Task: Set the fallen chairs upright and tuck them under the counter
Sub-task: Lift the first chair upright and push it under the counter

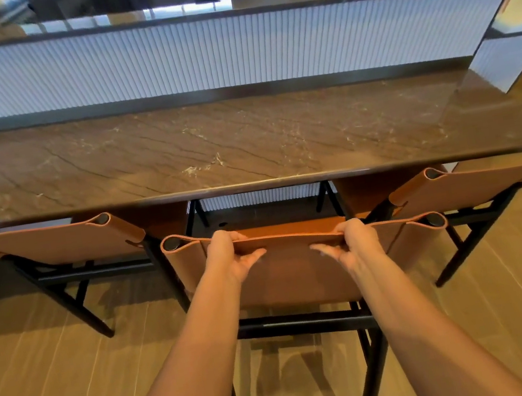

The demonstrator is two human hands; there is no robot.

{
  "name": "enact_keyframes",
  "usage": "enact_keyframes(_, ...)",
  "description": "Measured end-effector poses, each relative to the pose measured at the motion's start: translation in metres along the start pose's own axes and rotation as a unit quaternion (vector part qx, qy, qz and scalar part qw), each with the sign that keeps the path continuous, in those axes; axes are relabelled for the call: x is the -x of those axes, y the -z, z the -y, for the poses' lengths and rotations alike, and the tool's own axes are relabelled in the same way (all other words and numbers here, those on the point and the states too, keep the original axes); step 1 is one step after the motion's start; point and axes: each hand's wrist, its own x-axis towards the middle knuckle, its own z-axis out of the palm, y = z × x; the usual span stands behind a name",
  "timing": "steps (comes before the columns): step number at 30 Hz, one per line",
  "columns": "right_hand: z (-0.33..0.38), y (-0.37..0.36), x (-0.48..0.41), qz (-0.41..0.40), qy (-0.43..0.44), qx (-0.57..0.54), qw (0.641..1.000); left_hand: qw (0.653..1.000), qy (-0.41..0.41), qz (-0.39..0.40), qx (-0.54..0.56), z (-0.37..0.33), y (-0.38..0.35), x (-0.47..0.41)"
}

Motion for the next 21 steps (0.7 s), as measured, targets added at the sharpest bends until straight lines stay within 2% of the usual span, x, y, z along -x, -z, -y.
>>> enact_keyframes(10, 0.034, -0.035, -0.029, 0.004, 0.009, -0.019, 1.000, 1.000, -0.011, 0.013, -0.012, -0.036, -0.040, -0.034)
enact_keyframes(16, 0.058, -0.075, -0.046, -0.004, 0.065, -0.047, 0.997, 1.000, -0.024, 0.018, -0.008, -0.070, -0.077, -0.063)
enact_keyframes(21, 0.076, -0.100, -0.065, -0.003, 0.067, -0.039, 0.997, 0.999, -0.047, 0.007, 0.013, -0.085, -0.101, -0.083)
